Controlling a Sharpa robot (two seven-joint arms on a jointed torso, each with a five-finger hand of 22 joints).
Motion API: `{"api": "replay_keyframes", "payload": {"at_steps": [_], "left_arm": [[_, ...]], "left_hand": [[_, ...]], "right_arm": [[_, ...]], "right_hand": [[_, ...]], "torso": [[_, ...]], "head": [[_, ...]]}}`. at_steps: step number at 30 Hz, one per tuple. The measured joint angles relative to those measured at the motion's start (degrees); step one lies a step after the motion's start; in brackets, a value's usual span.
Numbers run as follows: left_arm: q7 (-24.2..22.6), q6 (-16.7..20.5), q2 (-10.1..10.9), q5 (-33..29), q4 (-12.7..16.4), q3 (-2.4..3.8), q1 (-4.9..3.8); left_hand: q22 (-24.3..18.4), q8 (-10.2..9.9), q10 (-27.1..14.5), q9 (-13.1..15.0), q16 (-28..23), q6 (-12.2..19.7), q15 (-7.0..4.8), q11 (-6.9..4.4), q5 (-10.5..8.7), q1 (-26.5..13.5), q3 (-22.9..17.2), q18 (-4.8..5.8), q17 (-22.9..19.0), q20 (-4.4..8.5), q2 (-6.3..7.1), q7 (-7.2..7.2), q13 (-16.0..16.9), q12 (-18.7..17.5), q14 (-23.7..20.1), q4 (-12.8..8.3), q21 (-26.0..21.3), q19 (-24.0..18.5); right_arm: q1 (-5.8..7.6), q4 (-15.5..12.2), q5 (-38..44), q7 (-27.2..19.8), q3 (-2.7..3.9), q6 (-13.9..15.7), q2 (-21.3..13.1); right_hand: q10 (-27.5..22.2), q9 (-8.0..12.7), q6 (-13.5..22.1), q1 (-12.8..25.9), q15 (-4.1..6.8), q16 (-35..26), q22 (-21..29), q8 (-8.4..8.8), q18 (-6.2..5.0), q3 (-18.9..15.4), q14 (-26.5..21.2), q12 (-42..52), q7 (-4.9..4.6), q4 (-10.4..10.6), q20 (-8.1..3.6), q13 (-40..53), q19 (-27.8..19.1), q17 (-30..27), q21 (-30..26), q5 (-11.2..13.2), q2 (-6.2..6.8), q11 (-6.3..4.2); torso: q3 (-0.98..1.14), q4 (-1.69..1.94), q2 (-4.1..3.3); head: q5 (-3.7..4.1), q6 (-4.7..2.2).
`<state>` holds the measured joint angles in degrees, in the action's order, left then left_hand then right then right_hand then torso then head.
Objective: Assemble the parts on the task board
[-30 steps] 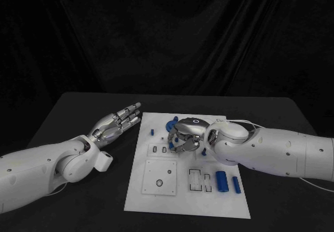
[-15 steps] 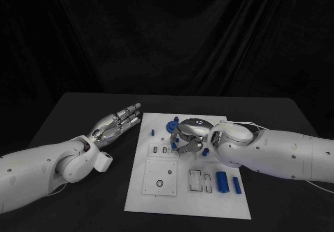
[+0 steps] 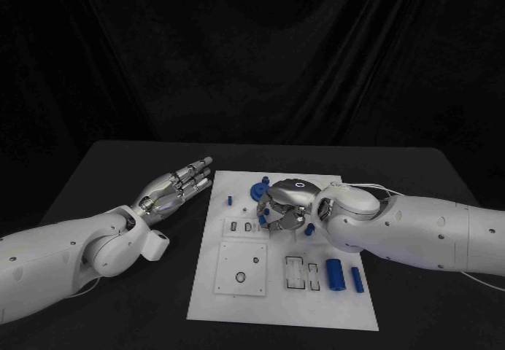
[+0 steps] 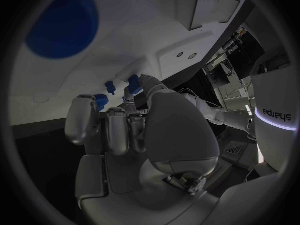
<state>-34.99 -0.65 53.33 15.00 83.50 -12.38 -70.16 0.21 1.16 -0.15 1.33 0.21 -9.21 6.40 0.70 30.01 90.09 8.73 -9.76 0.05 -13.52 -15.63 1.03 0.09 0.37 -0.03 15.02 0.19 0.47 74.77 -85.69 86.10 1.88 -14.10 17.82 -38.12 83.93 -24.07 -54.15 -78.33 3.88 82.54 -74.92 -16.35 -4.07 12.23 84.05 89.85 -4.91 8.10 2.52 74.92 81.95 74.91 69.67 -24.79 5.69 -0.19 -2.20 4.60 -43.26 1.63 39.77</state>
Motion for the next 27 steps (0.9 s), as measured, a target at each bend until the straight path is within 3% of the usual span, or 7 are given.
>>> {"api": "replay_keyframes", "payload": {"at_steps": [3, 9, 27], "left_arm": [[0.04, -0.05, -0.03, 0.00, -0.04, 0.00, 0.01], [0.10, -0.14, -0.11, 0.00, -0.16, 0.00, 0.03], [0.24, -0.32, -0.12, 0.00, -0.39, 0.00, 0.07]], "left_hand": [[0.00, 0.00, 0.00, 0.00, 0.00, 0.00, 0.00, 0.00, 0.00, 0.00, 0.00, 0.00, 0.00, 0.00, 0.00, 0.00, 0.00, 0.00, 0.00, 0.00, 0.00, 0.00], [0.00, 0.00, 0.00, 0.00, 0.00, 0.00, 0.00, 0.00, 0.00, 0.00, 0.00, 0.00, 0.00, 0.00, 0.00, 0.00, 0.01, 0.00, 0.00, 0.00, 0.00, 0.00], [0.00, 0.00, 0.00, 0.00, 0.00, 0.00, -0.03, 0.00, 0.00, 0.00, -0.32, 0.00, 0.03, 0.00, 0.00, 0.00, -0.02, 0.00, 0.03, -0.01, 0.00, 0.00]], "right_arm": [[-0.02, 0.04, 0.05, 0.29, 0.02, -0.25, 0.06], [-0.26, 0.20, 0.24, 0.88, -0.10, -1.04, 0.15], [-0.26, 0.18, 1.34, 1.31, 0.03, -1.90, 0.10]], "right_hand": [[0.21, -0.20, 1.99, 0.33, 0.00, 0.00, 0.00, 1.02, 0.00, 0.12, 0.00, 0.00, -0.39, -0.40, 0.05, 0.00, -0.05, 0.00, -0.46, 2.10, 0.26, 0.21], [0.21, 1.02, 4.34, 1.38, 0.00, -0.23, 0.00, 2.40, 0.01, -0.39, 0.00, 0.00, -0.86, -0.83, 0.05, 0.00, -0.05, 0.00, -0.77, 8.69, 0.71, 0.21], [0.21, 4.56, 10.57, 2.05, 0.00, -0.67, 0.01, 6.34, 0.02, -2.53, 0.00, 0.00, -0.77, -0.74, 0.05, -0.01, -0.05, 0.00, -1.78, 15.71, 0.94, 0.21]], "torso": [[0.00, 0.00, 0.00], [0.00, 0.00, -0.01], [0.01, 0.02, -0.03]], "head": [[0.01, 0.08], [0.05, 0.09], [0.14, 0.26]]}}
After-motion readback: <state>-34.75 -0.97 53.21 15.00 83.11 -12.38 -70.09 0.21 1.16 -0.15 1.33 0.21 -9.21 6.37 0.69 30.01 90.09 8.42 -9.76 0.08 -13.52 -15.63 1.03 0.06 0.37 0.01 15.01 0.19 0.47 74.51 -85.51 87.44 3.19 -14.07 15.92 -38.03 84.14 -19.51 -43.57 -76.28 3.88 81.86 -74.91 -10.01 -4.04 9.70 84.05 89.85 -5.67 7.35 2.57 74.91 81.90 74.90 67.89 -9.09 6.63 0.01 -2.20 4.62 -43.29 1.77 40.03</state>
